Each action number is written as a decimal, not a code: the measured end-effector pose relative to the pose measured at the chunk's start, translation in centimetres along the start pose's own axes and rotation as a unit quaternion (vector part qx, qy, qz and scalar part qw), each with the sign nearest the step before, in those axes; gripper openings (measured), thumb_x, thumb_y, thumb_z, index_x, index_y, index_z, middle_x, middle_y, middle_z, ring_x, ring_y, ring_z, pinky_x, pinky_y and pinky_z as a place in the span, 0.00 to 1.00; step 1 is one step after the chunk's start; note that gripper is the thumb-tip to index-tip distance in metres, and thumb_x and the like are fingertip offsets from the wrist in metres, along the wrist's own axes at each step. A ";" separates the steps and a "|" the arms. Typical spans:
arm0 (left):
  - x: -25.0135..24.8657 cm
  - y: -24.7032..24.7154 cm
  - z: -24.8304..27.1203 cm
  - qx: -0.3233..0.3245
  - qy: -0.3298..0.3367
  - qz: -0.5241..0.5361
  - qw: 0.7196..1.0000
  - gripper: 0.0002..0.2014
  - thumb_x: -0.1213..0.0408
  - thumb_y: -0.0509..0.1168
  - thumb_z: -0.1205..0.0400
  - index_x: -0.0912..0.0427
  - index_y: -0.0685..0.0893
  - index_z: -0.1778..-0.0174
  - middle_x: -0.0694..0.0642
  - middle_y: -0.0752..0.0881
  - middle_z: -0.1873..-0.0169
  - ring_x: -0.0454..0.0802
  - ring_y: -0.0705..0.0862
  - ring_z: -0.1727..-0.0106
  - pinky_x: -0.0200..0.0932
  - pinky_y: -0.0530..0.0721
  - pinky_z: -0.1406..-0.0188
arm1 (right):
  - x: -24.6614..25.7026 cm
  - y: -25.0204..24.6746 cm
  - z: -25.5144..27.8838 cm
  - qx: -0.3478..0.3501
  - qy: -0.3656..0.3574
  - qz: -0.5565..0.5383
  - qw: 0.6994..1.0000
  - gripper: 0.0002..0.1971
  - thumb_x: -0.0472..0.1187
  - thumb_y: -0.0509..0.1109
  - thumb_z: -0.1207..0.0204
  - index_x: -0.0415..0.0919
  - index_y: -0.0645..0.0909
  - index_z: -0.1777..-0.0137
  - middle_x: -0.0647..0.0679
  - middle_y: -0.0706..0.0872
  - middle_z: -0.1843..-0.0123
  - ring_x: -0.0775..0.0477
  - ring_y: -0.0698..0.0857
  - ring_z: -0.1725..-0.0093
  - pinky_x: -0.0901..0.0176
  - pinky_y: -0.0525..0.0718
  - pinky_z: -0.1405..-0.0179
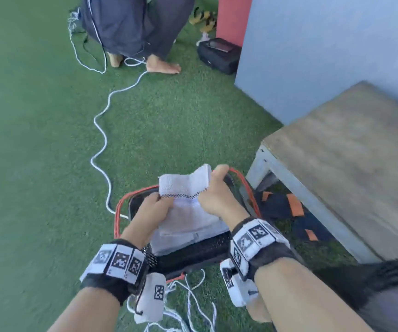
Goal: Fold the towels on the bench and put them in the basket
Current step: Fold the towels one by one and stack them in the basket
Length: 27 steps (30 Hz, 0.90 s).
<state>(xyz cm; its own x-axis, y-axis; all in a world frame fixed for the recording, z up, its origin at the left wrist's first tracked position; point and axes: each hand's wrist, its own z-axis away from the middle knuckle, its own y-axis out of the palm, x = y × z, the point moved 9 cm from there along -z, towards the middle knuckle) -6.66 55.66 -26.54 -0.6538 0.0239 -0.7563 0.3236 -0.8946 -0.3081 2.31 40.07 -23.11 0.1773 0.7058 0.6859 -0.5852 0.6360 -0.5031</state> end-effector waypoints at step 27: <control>10.8 12.1 -8.8 0.082 -0.135 -0.109 0.981 0.22 0.72 0.64 0.16 0.58 0.76 0.24 0.50 0.78 0.64 0.55 0.82 0.58 0.59 0.88 0.45 | -15.4 6.2 -9.7 0.086 0.136 0.074 0.984 0.34 0.34 0.59 0.23 0.41 0.60 0.15 0.42 0.63 0.15 0.37 0.64 0.16 0.39 0.65 0.18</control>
<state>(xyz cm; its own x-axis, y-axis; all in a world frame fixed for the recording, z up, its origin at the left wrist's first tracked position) -3.81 49.05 -43.49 -0.8600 0.1226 -0.4953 0.0563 -0.9420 -0.3309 3.60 36.17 -41.91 0.2709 0.8589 0.4345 -0.7418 0.4740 -0.4744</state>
